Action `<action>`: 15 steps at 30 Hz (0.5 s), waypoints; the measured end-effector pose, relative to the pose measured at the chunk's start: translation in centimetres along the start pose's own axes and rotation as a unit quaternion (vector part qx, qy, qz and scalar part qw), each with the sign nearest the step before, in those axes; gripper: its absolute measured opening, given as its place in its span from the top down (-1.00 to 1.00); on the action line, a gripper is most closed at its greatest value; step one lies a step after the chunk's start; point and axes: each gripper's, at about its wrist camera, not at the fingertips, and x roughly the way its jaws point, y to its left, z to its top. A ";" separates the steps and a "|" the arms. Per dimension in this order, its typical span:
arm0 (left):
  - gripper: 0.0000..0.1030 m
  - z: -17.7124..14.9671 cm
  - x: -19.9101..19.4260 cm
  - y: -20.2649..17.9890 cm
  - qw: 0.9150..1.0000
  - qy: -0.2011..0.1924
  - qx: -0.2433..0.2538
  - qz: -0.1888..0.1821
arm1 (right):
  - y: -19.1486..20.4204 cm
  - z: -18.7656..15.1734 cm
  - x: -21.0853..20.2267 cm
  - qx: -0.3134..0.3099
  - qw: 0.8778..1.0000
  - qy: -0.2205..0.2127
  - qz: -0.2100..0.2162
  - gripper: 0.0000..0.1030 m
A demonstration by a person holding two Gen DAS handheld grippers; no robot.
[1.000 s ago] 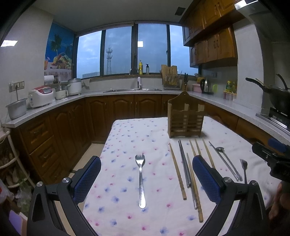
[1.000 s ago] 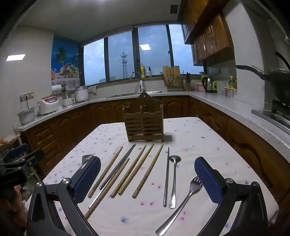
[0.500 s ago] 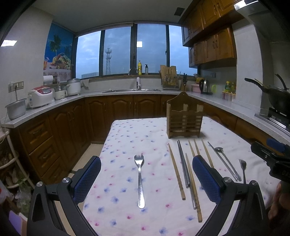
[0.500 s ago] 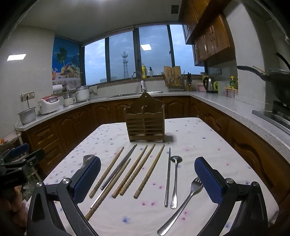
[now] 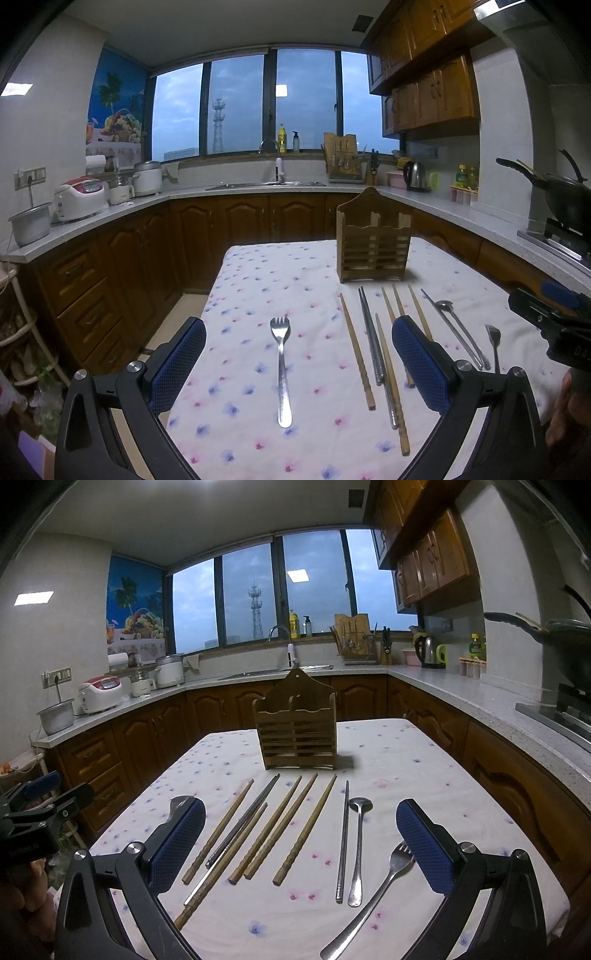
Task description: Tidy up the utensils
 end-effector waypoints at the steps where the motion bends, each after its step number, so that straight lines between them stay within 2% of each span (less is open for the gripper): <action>1: -0.98 0.0 0.1 0.0 1.000 0.001 0.000 0.000 | 0.1 0.0 0.0 0.000 1.000 0.000 0.000 -1.00; 10: -0.98 0.3 0.8 0.1 1.000 0.011 -0.002 -0.003 | 0.1 0.1 0.3 0.002 1.000 0.002 0.003 -1.00; 15: -0.97 0.8 2.1 0.6 0.999 0.033 -0.012 -0.012 | 0.0 0.4 1.2 0.009 1.000 0.017 0.009 -1.00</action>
